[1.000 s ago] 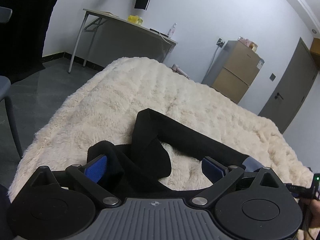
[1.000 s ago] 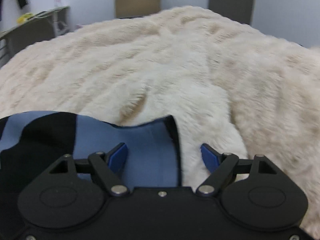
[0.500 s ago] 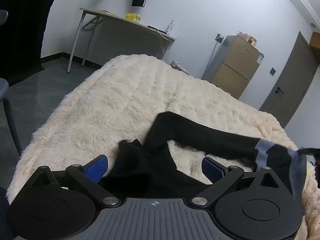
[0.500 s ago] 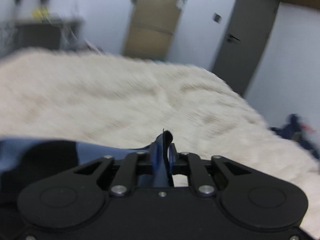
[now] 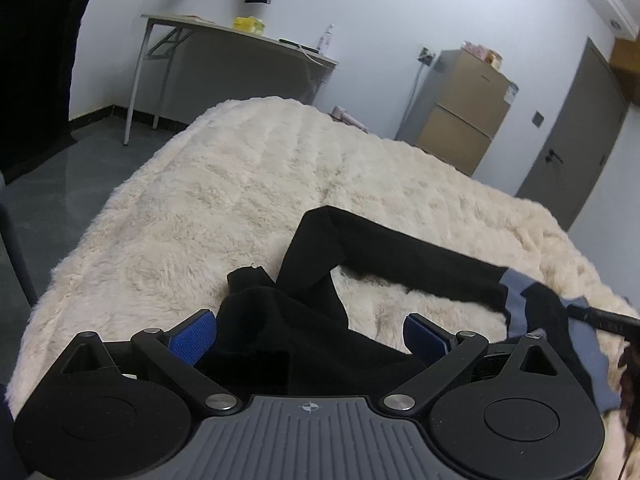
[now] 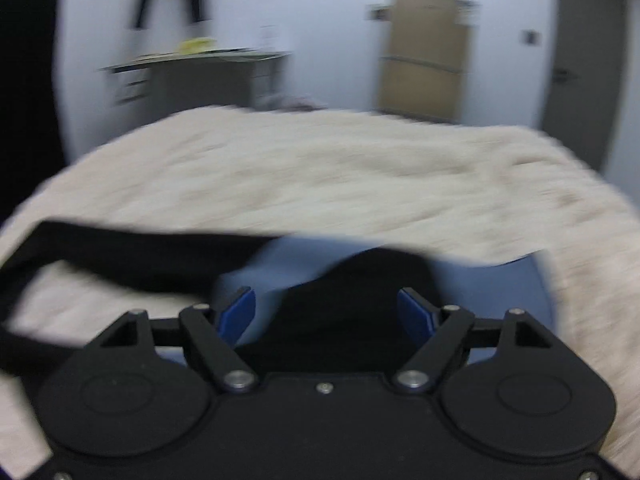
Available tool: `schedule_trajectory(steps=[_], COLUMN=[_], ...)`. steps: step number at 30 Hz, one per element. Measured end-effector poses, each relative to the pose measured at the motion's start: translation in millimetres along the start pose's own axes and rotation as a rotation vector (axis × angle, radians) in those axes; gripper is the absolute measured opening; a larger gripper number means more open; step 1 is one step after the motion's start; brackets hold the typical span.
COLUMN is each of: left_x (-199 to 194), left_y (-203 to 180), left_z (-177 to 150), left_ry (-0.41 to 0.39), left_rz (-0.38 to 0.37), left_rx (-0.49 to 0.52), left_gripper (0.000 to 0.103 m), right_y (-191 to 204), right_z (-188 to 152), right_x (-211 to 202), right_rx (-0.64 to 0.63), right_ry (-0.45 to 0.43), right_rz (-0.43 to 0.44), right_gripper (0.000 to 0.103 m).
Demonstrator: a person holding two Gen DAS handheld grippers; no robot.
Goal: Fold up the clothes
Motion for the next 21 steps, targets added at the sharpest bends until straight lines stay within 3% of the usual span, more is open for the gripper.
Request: schedule_trajectory(steps=[3,4,6,7,10,12,15,17,20,21], left_x=[-1.5,-1.7,-2.6,-3.2,-5.0,-5.1,-4.8,-4.2,-1.1,-0.1], left_y=[-0.8,0.0,2.2,3.2,4.8,4.3,2.1,0.4,-1.4,-2.0], left_z=[-0.4,-0.4,0.3,0.7,1.9,1.4,0.7,0.5,-1.5,-2.3], left_ry=[-0.002,0.000,0.001,0.001,-0.003,-0.001,0.003,0.004,0.015,0.018], left_rz=[-0.002,-0.005,-0.009,-0.010,-0.022,-0.024,-0.024,-0.024,-0.017,-0.015], left_rx=[0.002,-0.003,-0.015,-0.021,-0.037,-0.035,-0.025,-0.019,-0.008,-0.003], left_gripper=[0.099,0.099,0.099,0.099,0.099,0.099,0.099,0.099,0.099,0.099], right_y=[65.7,80.9,90.8,91.7,86.5,75.7,21.8,-13.7,-71.5,-99.9], right_z=[-52.7,-76.4,-92.3,-102.7,-107.4,-103.1,-76.8,-75.0,-100.3,-119.9], right_x=[16.4,18.9,12.0,-4.6,-26.7,-36.6,-71.9,-83.2,-78.0,-79.2], right_rx=[-0.159,-0.187,-0.191,-0.132,-0.065,-0.084,-0.045,-0.004,0.097,0.189], right_ry=[0.170,0.244,0.236,0.175,0.143,0.112,-0.100,-0.173,-0.072,-0.008], right_rz=[0.098,0.131,0.139,0.144,0.207,0.196,-0.034,-0.185,-0.389,-0.469], right_gripper=[0.069,0.060,0.057,0.057,0.060,0.060,0.067,0.067,0.055,0.054])
Point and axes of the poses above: each gripper's, at about its wrist camera, not at the fingertips, and x roughly the way its jaws point, y to its left, z to its top, the point moved 10 cm from there along x, roughly the way its jaws point, and after that the axes turned 9 degrees about z, right-handed, at the moved point
